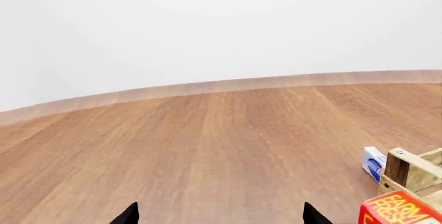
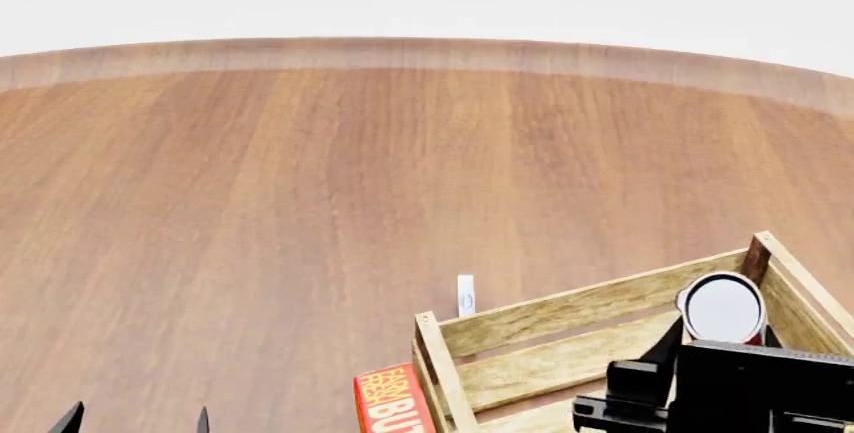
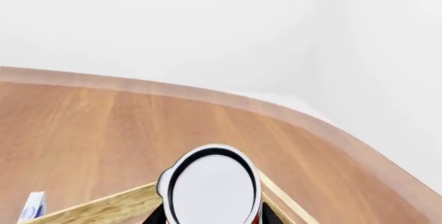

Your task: Pick up the tomato sauce, and put it in the wooden tray.

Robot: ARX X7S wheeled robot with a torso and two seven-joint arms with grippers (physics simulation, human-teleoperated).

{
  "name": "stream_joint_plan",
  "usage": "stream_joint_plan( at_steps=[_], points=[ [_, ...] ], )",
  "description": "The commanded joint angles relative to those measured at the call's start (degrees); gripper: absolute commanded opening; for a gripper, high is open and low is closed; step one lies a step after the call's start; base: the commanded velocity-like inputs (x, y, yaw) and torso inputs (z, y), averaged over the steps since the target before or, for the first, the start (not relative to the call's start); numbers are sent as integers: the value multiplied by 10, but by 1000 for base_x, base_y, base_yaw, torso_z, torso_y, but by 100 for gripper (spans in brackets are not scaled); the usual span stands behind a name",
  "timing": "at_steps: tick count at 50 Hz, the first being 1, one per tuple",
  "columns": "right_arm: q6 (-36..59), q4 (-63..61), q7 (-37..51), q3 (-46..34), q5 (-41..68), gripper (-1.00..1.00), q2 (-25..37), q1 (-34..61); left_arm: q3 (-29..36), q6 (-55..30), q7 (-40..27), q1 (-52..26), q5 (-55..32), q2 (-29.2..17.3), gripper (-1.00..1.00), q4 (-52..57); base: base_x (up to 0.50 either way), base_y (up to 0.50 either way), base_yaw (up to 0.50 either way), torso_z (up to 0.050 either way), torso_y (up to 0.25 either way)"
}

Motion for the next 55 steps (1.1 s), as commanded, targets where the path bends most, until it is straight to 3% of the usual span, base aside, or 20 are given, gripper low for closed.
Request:
stream_joint_plan(
  at_steps=[1,13,20,28,46,55],
  points=[
    [-12,86,-34,12,-23,-100,-15,46,-12,7,25,3,-14,7,100,1,0,0,0,0,0],
    [-109,194,-78,13,-13,-100,-38,51,-9,10,22,2,-12,5,100,-1,0,0,0,0,0],
    [-165,242,-148,49,61,-100,-61,50,-7,12,20,2,-10,4,100,-2,0,0,0,0,0],
    [-199,312,-170,34,47,-100,-71,58,-6,15,19,3,-12,3,100,-3,0,0,0,0,1],
    [-130,363,-160,-15,14,-100,-62,92,-7,17,17,3,-22,1,100,-4,0,0,0,0,0],
    [-39,363,-172,-24,42,-100,-55,104,-6,18,14,3,-23,0,100,-3,0,0,0,0,0]
  ],
)
